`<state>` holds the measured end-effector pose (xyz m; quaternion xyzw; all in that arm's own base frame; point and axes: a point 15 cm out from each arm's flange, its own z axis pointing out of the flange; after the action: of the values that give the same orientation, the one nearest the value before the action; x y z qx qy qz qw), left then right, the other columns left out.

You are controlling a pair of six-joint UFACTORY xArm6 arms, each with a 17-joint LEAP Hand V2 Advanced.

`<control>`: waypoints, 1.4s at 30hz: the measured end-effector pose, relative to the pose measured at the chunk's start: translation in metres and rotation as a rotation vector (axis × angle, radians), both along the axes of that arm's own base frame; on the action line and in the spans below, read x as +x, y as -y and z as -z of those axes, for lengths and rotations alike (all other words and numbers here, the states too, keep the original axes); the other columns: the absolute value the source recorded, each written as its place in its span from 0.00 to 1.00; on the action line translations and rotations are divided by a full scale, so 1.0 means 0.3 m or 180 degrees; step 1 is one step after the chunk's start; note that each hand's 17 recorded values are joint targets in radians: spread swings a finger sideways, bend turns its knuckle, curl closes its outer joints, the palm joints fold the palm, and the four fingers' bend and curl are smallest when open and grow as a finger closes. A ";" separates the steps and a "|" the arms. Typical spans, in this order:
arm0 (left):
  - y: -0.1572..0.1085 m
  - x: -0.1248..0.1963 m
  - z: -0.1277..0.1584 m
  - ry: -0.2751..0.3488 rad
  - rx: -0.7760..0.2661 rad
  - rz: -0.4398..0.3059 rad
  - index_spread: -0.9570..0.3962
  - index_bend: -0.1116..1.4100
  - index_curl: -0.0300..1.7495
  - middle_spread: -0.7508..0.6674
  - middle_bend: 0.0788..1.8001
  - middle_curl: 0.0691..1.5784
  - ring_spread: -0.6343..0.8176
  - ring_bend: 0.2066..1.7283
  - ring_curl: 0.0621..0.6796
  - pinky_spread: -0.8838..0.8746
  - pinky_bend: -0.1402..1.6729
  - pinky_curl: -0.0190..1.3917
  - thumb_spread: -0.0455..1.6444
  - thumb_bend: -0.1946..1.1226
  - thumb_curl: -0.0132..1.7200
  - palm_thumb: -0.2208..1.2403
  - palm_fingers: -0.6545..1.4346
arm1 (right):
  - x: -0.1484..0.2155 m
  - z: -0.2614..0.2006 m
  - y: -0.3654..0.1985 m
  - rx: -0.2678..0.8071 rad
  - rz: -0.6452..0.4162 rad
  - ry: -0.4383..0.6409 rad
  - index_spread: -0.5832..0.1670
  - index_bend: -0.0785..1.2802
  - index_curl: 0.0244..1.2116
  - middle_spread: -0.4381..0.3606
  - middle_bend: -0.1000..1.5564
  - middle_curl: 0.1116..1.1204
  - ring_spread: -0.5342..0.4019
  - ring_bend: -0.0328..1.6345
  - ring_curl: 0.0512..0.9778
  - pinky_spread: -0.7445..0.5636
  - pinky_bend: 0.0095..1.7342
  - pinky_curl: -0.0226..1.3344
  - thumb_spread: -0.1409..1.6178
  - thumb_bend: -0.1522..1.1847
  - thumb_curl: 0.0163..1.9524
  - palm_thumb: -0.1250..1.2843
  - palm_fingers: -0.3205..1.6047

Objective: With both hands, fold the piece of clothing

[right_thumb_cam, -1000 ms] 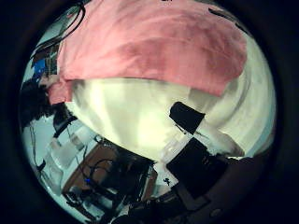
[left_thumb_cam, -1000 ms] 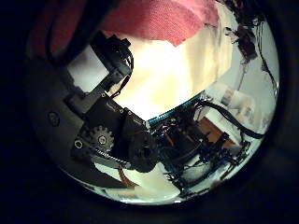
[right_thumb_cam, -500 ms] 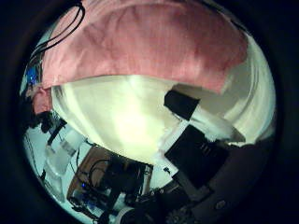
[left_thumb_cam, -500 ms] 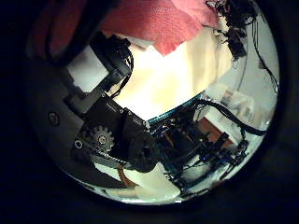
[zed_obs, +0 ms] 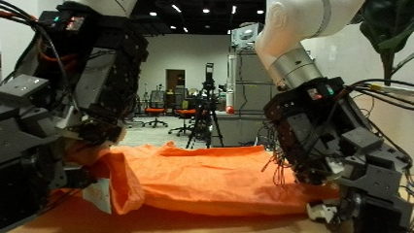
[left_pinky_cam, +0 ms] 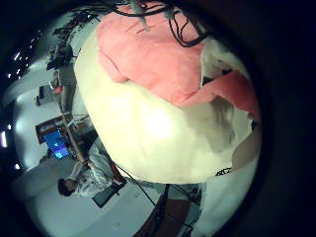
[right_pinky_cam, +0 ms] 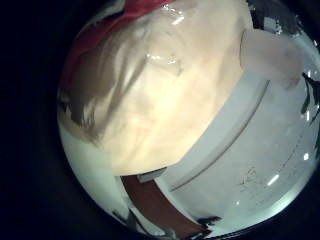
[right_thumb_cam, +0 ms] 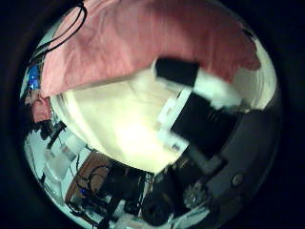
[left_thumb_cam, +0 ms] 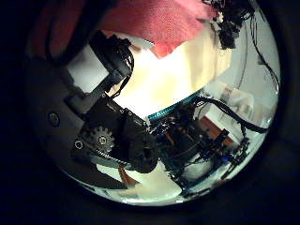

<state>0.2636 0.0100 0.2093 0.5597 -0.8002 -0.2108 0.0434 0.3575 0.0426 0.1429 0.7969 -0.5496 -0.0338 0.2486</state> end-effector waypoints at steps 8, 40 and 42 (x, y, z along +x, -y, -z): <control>-0.019 -0.060 -0.073 -0.0162 -0.0038 0.0089 0.21 0.20 0.54 0.14 0.46 0.35 0.02 0.39 0.57 0.07 0.62 0.35 0.80 0.29 0.61 0.74 0.85 | -0.160 -0.152 0.063 -0.0010 0.0025 -0.0020 0.31 0.73 0.68 0.32 0.74 0.69 0.31 0.78 0.62 0.34 0.75 0.46 0.80 0.19 0.24 0.83 0.77; -0.006 0.397 -0.375 -0.0390 -0.0132 -0.0066 0.20 0.20 0.55 0.14 0.49 0.34 0.02 0.40 0.58 0.08 0.64 0.35 0.79 0.28 0.63 0.72 0.86 | 0.235 -0.491 0.079 0.0107 0.0360 0.0416 0.38 0.77 0.74 0.38 0.82 0.64 0.34 0.82 0.65 0.38 0.75 0.53 0.80 0.11 0.30 0.86 0.76; -0.009 0.467 -0.323 -0.0429 -0.0127 -0.0083 0.20 0.20 0.55 0.14 0.49 0.34 0.03 0.40 0.58 0.08 0.64 0.35 0.80 0.28 0.63 0.73 0.85 | 0.303 -0.422 0.071 0.0090 0.0383 0.0321 0.38 0.77 0.74 0.38 0.82 0.63 0.34 0.82 0.65 0.38 0.75 0.53 0.80 0.10 0.30 0.84 0.76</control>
<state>0.4038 0.0126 0.3062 0.5537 -0.7922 -0.2314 0.1110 0.4485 0.0212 0.2694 0.7666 -0.6077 -0.0164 0.2068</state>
